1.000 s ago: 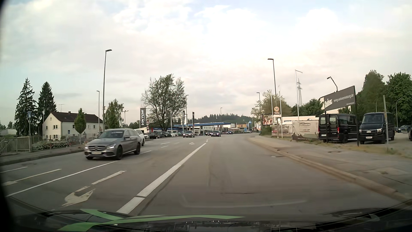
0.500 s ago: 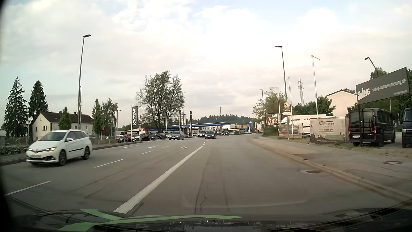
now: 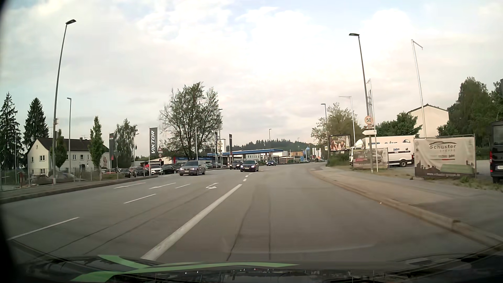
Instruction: Follow the waypoints while adhering to traffic rules and regulations
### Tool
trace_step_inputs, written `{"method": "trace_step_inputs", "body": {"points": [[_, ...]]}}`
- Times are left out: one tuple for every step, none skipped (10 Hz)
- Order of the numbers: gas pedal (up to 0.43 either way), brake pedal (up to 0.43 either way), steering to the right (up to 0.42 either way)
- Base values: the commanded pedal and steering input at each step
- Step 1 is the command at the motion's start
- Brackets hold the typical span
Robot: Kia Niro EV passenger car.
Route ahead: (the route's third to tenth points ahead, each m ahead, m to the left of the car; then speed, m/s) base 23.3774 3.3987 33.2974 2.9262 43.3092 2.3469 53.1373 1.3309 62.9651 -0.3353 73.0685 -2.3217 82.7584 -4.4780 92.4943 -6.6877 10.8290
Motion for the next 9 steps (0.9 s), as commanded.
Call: {"method": "trace_step_inputs", "body": {"points": [[0.067,0.0,-0.006],[0.067,0.0,-0.006],[0.067,0.0,-0.006],[0.067,0.0,-0.006],[0.067,0.0,-0.005],[0.079,0.0,-0.003],[0.079,0.0,-0.002],[0.098,0.0,0.0],[0.118,0.0,0.004]]}}
